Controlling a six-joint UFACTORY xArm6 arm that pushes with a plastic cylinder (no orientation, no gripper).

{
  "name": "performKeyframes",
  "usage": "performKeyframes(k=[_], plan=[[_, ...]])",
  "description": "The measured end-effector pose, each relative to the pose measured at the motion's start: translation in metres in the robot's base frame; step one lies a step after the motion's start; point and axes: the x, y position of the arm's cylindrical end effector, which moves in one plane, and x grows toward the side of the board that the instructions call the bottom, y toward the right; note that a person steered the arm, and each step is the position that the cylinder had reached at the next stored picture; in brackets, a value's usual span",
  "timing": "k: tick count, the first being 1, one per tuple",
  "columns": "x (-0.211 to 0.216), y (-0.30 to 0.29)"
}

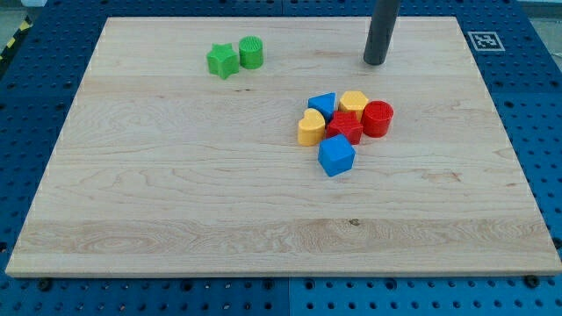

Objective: Push the green circle into the green star

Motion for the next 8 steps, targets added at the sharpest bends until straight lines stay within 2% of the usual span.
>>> performKeyframes(k=[2, 3, 4, 5, 8], plan=[[-0.025, -0.044], [-0.025, -0.121], [-0.03, -0.17], [-0.03, -0.17], [-0.029, -0.264]])
